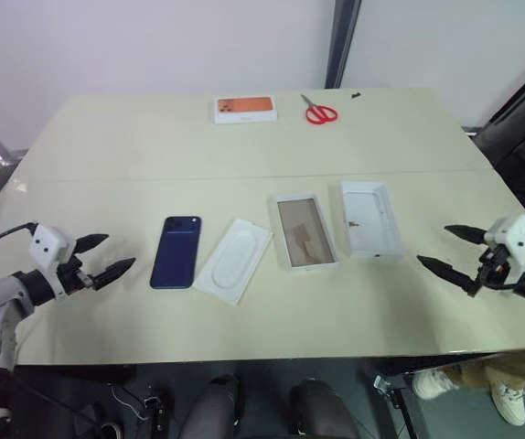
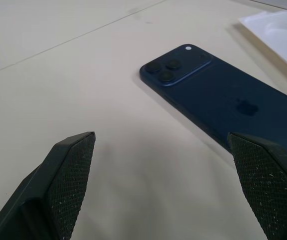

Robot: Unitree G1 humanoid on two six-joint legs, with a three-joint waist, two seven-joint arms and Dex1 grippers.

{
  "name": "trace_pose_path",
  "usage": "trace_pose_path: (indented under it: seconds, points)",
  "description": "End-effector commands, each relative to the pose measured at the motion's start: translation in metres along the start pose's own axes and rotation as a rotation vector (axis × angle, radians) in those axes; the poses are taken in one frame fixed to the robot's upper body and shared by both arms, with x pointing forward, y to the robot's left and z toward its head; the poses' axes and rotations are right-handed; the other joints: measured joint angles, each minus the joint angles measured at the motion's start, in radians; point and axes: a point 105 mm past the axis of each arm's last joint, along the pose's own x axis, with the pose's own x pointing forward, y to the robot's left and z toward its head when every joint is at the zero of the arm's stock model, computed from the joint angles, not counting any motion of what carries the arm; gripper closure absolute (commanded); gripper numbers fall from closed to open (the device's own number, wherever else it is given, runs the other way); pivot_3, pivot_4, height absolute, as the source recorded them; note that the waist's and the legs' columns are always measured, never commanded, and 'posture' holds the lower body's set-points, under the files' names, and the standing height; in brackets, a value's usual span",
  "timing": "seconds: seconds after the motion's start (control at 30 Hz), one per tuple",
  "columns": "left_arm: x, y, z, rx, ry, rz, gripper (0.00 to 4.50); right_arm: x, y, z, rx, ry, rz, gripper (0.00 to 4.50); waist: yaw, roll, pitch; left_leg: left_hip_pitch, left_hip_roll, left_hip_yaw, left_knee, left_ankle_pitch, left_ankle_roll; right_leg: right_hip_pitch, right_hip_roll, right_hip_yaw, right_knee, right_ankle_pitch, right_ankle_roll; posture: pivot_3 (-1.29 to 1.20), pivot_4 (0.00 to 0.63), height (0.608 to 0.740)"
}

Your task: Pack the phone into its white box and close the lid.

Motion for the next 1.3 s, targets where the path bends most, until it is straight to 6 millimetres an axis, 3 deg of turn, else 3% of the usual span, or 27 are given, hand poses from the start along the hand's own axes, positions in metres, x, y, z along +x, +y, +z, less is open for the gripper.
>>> trace_pose_path:
  seconds: [0.03, 0.2, 1.0, 1.17, 1.3]
  points:
    - [-0.001, -0.002, 0.011, 0.042, -0.035, -0.01, 0.05, -0.004, -0.01, 0.016, -0.048, -0.036, -0.035, 0.03, 0.0, 0.0, 0.0, 0.0, 0.0, 0.0, 0.0, 0.0, 0.0, 0.0, 0.0, 0.0, 0.0, 0.0, 0.0, 0.0, 0.15, 0.734]
    - [0.005, -0.01, 0.007, 0.045, 0.014, -0.049, 0.05, 0.001, -0.006, 0.021, -0.052, -0.048, -0.025, 0.03, 0.0, 0.0, 0.0, 0.0, 0.0, 0.0, 0.0, 0.0, 0.0, 0.0, 0.0, 0.0, 0.0, 0.0, 0.0, 0.0, 0.15, 0.734]
    - [0.025, -0.01, 0.021, 0.041, 0.012, -0.037, 0.05, 0.019, 0.007, 0.037, -0.078, -0.083, 0.026, 0.03, 0.0, 0.0, 0.0, 0.0, 0.0, 0.0, 0.0, 0.0, 0.0, 0.0, 0.0, 0.0, 0.0, 0.0, 0.0, 0.0, 0.15, 0.734]
    - [0.042, -0.026, 0.021, -0.044, 0.06, -0.104, 0.05, 0.032, 0.032, 0.051, -0.15, -0.104, 0.139, 0.03, -0.001, 0.0, 0.0, 0.0, 0.0, 0.0, 0.0, 0.0, 0.0, 0.0, 0.0, 0.0, 0.0, 0.0, 0.0, 0.0, 0.15, 0.734]
    - [0.069, -0.04, 0.029, -0.108, 0.066, -0.13, 0.05, 0.048, 0.057, 0.073, -0.168, -0.182, 0.214, 0.03, 0.001, 0.0, 0.0, 0.0, 0.0, 0.0, 0.0, 0.0, 0.0, 0.0, 0.0, 0.0, 0.0, 0.0, 0.0, 0.0, 0.15, 0.734]
